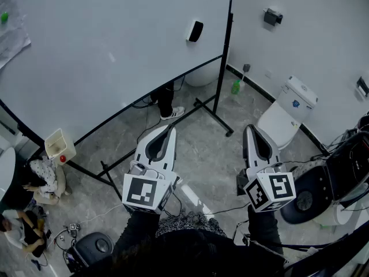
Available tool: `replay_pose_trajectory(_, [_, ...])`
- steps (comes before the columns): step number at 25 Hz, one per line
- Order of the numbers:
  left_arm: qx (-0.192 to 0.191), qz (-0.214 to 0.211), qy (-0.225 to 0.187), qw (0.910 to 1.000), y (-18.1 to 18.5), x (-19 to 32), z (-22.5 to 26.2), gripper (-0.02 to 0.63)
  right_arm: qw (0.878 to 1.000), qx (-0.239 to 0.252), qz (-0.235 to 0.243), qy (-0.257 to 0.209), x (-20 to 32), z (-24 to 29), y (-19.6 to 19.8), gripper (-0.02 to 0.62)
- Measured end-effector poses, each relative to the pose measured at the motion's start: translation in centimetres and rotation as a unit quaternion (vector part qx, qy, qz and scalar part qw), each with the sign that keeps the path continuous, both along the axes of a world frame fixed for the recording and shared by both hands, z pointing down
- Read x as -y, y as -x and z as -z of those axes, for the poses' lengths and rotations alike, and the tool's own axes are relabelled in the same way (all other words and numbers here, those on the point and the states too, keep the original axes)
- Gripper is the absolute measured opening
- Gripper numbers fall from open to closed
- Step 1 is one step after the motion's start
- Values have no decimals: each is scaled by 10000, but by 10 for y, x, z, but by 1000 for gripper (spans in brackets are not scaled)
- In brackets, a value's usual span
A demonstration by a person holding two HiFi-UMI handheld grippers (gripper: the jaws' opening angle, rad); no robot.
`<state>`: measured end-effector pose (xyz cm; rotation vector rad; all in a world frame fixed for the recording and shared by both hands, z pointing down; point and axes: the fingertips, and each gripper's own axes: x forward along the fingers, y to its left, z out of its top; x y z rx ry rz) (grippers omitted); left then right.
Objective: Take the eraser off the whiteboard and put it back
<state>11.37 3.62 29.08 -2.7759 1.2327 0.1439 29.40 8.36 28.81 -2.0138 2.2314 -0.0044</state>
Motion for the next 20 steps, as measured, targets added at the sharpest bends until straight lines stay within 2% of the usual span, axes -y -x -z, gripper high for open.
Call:
replay_pose_trajectory(4, [230,96,-23,9997,-7,3,0,6,10000,59,69,-7,7,-3,-10,9])
replay_pose_trajectory(11, [290,212,-71,9993,-8,20,2,6,9997,142,199,-25,29,-6,-9,9])
replay_pose_trajectory(20, [194,176,-121,9996,-16,87,-6,6,9995,30,301,-32,96,-15,-9,9])
